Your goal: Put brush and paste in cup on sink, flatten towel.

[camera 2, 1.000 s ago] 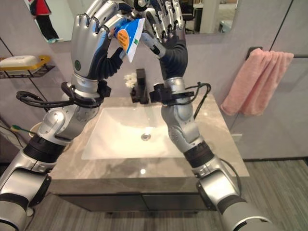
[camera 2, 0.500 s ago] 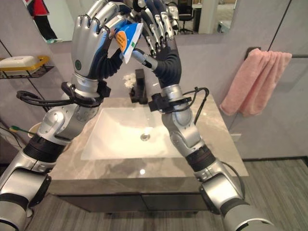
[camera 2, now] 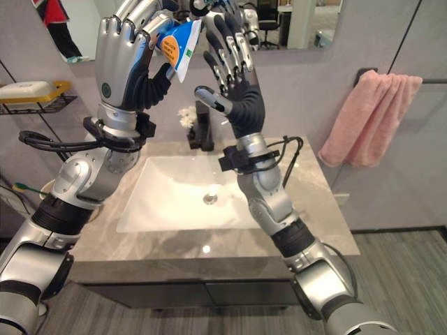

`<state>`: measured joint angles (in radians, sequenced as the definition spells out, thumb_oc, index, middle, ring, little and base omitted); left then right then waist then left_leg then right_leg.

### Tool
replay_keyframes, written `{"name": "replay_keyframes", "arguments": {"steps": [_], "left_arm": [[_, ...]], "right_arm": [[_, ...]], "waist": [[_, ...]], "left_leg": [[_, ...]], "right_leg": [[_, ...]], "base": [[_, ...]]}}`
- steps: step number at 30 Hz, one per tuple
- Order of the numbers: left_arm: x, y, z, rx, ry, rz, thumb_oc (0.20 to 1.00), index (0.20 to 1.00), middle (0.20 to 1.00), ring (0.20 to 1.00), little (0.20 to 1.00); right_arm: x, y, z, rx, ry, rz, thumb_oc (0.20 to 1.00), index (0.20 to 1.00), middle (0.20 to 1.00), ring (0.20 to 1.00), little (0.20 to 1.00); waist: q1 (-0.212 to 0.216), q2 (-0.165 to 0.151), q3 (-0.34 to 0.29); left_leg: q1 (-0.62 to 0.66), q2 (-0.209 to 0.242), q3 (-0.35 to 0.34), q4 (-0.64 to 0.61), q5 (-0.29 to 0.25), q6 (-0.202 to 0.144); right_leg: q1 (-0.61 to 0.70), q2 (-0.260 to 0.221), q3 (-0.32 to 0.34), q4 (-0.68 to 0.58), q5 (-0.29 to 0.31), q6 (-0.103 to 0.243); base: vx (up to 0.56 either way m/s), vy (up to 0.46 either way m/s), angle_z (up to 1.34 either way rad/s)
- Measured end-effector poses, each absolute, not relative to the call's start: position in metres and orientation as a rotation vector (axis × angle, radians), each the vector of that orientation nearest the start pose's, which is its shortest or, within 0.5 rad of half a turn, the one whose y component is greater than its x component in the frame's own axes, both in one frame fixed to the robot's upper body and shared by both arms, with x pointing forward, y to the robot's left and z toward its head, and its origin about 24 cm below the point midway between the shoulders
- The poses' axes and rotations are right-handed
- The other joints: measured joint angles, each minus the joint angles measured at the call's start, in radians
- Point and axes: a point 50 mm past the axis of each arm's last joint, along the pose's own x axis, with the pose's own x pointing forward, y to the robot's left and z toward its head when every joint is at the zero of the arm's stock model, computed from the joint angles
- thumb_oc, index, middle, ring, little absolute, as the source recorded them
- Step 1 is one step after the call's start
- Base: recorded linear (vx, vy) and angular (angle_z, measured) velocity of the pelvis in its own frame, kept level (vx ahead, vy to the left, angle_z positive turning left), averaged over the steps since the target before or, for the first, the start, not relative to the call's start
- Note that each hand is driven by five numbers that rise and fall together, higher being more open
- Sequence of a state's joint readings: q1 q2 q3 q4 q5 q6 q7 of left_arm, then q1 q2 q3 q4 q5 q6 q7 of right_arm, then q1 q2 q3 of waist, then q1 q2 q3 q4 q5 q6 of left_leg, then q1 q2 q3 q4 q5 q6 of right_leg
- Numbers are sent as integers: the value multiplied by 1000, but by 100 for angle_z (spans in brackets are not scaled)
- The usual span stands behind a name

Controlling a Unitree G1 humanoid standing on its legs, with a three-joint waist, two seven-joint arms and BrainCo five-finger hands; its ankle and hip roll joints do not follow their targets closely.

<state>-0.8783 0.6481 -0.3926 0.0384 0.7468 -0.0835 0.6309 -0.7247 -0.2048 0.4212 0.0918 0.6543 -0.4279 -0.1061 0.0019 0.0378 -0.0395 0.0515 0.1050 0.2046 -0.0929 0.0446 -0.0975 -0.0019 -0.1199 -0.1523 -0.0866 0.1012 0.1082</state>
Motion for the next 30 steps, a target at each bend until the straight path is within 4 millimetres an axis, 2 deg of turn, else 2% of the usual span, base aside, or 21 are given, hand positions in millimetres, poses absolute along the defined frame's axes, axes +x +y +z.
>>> {"name": "replay_keyframes", "arguments": {"steps": [5, 13, 23, 30], "left_arm": [[308, 126, 293, 1155, -1334, 389, 200, 200, 200, 200, 200], [316, 132, 288, 1183, -1283, 395, 200, 200, 200, 200, 200], [317, 134, 286, 1192, -1269, 391, 200, 200, 200, 200, 200], [318, 136, 280, 1194, -1250, 391, 200, 200, 200, 200, 200]], "right_arm": [[304, -51, 230, 421, -741, 552, 1000, 1000, 1000, 1000, 1000], [297, -41, 230, 353, -748, 600, 1000, 1000, 1000, 1000, 1000], [296, -39, 231, 259, -774, 559, 1000, 1000, 1000, 1000, 1000], [295, -35, 233, 283, -770, 544, 1000, 1000, 1000, 1000, 1000]], "waist": [[-18, 0, 0], [-19, 0, 0], [-17, -1, -1], [-16, -2, -1]], "left_leg": [[1, 0, 1, 0, 0, 0], [2, 1, 3, 0, 0, 0], [2, 3, 2, 0, 0, 0], [1, 5, 2, 0, 0, 0]], "right_leg": [[0, 0, 1, 0, 0, 0], [0, 1, 3, 0, 0, 0], [0, 3, 3, 0, 0, 0], [0, 6, 2, 0, 0, 0]], "base": [[0, 0, 0], [0, 0, 0], [0, 0, 0], [0, 0, 0]]}}
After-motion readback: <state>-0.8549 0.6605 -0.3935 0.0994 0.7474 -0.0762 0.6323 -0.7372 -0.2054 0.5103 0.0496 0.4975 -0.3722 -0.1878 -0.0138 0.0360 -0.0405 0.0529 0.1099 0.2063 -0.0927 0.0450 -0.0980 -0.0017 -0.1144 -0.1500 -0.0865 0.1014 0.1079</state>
